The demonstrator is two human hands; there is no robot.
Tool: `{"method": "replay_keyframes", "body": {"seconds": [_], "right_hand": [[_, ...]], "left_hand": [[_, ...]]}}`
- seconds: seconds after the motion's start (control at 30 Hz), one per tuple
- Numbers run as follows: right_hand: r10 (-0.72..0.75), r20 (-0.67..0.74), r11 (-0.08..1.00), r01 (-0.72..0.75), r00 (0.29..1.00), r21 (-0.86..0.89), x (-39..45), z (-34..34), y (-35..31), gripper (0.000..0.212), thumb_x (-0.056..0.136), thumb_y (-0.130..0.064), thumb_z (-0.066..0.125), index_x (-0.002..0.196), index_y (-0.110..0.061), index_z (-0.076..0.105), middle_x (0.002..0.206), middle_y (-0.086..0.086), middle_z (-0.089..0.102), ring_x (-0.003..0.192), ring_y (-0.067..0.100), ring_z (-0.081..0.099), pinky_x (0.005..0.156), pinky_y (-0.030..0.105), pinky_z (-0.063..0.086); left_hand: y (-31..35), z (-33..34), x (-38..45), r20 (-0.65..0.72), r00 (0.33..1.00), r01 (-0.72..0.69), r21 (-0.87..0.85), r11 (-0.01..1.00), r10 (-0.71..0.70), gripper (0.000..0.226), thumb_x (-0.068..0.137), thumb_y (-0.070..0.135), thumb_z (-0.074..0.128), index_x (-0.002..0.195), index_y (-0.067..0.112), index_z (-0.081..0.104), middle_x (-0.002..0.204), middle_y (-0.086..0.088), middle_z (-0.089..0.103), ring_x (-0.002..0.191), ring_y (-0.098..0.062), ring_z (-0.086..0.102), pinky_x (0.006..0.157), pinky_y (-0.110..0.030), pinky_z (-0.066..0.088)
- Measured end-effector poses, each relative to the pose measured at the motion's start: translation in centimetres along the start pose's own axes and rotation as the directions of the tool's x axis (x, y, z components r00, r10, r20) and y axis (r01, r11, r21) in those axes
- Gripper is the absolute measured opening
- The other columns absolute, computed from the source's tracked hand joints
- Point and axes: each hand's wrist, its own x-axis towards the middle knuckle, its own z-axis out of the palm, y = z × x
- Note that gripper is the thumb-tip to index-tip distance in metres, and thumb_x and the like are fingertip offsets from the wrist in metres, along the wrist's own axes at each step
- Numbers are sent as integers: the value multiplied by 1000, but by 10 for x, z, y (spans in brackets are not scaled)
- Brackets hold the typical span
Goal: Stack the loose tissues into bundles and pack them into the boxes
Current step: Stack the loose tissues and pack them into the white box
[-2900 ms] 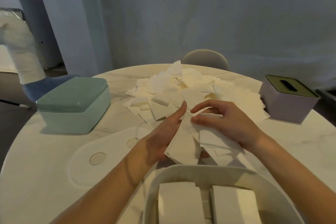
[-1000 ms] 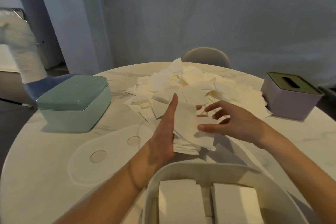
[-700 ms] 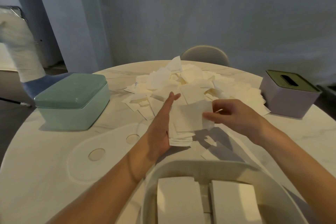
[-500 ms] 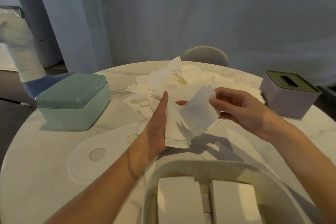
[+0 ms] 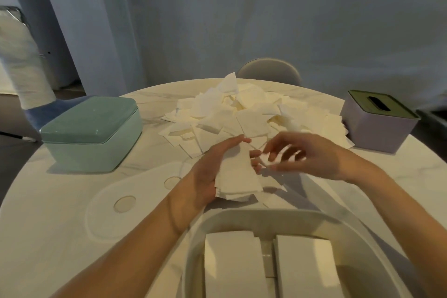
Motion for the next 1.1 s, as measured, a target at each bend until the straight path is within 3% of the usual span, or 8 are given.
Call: {"method": "replay_keyframes", "body": {"seconds": [0.07, 0.13, 0.37, 0.47, 0.67, 0.8, 0.93, 1.1], "right_hand": [[60, 329, 997, -40, 942, -68, -7, -4, 5, 55, 74, -49, 84, 124, -46, 62, 119, -24, 65, 111, 3, 60, 90, 18, 51], [58, 416, 997, -29, 908, -76, -8, 1, 7, 56, 75, -42, 88, 125, -44, 63, 117, -19, 64, 110, 8, 58, 90, 22, 51], [101, 297, 989, -63, 950, -134, -7, 4, 0, 28, 81, -53, 79, 102, -36, 74, 97, -18, 68, 91, 6, 59, 88, 36, 51], [36, 219, 998, -45, 975, 34, -9, -1, -8, 24, 88, -50, 71, 102, -30, 76, 84, -11, 67, 77, 9, 56, 74, 31, 44], [32, -67, 874, 4, 997, 485, -3, 11, -27, 34, 76, -39, 76, 105, -21, 77, 100, -7, 75, 97, 15, 70, 90, 26, 56], [13, -280, 976, 49, 960, 213, 9, 35, -26, 21, 85, -37, 79, 103, -27, 77, 96, -18, 75, 89, 3, 68, 73, 13, 52], [102, -530, 995, -80, 842, 66, 13, 21, 15, 16, 91, -35, 73, 106, -30, 71, 103, -16, 70, 89, 6, 66, 79, 21, 57], [293, -406, 883, -408, 866, -232, 10, 11, 62, 65, 83, -35, 82, 140, -27, 52, 149, 0, 45, 130, 23, 47, 109, 41, 41]], "left_hand": [[4, -9, 5, -27, 1000, -16, -46, 999, 15, 40, 91, 33, 70, 123, 15, 55, 96, -15, 67, 79, -27, 64, 72, -36, 58], [6, -11, 6, -32, 999, -2, -84, 996, -1, 43, 92, 41, 68, 122, 14, 53, 96, -15, 66, 77, -28, 64, 71, -37, 57], [10, -11, 6, -59, 997, 53, -66, 996, -57, 66, 90, 61, 51, 130, 8, 55, 106, -23, 64, 92, -38, 64, 82, -46, 53], [12, -10, 3, -31, 998, 47, 15, 999, -46, 63, 98, 53, 48, 144, 10, 52, 105, -25, 66, 89, -38, 67, 82, -46, 57], [3, -1, 3, 14, 999, 49, 29, 998, -49, 71, 99, 70, 42, 148, 19, 48, 109, -16, 68, 103, -35, 67, 81, -44, 61], [-1, 14, -7, 120, 989, 90, 28, 996, -92, 65, 95, 75, 40, 127, 24, 64, 101, -14, 69, 87, -29, 70, 71, -36, 62], [0, 8, -10, 125, 985, 109, 88, 990, -120, 69, 93, 60, 64, 145, 17, 50, 112, -17, 66, 96, -30, 67, 88, -41, 54], [4, 0, -7, 154, 976, 156, 16, 988, -157, 46, 101, 44, 48, 124, 6, 57, 113, -22, 69, 95, -34, 72, 98, -52, 53]]}}
